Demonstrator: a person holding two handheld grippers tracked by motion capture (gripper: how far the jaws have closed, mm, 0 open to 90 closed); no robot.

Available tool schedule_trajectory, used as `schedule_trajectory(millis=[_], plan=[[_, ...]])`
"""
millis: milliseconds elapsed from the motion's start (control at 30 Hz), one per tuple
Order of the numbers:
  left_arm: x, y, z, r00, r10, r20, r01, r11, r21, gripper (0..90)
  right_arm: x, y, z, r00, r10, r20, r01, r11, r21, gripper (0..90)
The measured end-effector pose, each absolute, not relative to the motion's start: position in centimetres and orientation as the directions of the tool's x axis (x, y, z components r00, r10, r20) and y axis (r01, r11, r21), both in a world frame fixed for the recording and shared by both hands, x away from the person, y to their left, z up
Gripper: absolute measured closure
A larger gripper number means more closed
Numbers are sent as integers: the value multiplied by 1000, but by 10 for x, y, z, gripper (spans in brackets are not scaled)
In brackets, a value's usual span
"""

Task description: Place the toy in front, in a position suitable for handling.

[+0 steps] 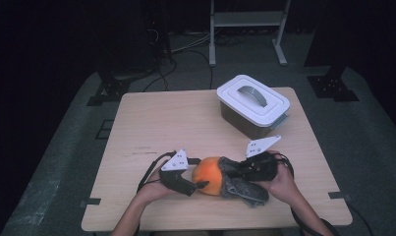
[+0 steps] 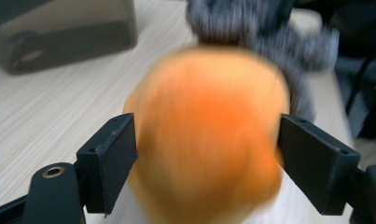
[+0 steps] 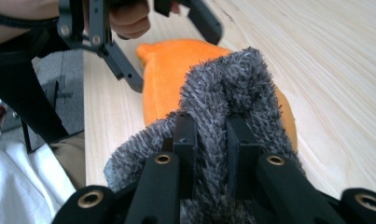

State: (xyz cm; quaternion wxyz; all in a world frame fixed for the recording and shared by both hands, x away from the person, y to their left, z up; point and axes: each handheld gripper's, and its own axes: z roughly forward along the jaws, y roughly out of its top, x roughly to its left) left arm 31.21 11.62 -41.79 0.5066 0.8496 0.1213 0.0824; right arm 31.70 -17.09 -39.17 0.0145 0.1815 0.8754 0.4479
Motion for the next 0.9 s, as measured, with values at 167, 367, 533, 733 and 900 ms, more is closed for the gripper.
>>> schedule_trajectory(millis=[167, 367, 533, 733, 900], plan=[[307, 113, -418, 964, 260, 58, 80, -492, 867, 334, 307, -155, -389, -952, 293, 86, 247, 575, 780, 757], [312, 119, -420, 955, 294, 28, 122, -478, 870, 414, 319, -169, -396, -936, 327, 128, 299, 551, 779, 757], [315, 122, -422, 950, 313, 9, 147, -471, 870, 416, 322, -179, -398, -921, 368, 125, 325, 554, 766, 763], [315, 124, -421, 948, 317, 5, 153, -473, 868, 413, 312, -168, -388, -944, 302, 132, 282, 533, 798, 763], [315, 120, -419, 951, 310, -5, 158, -471, 868, 318, 318, -168, -398, -937, 310, 160, 312, 537, 784, 763]])
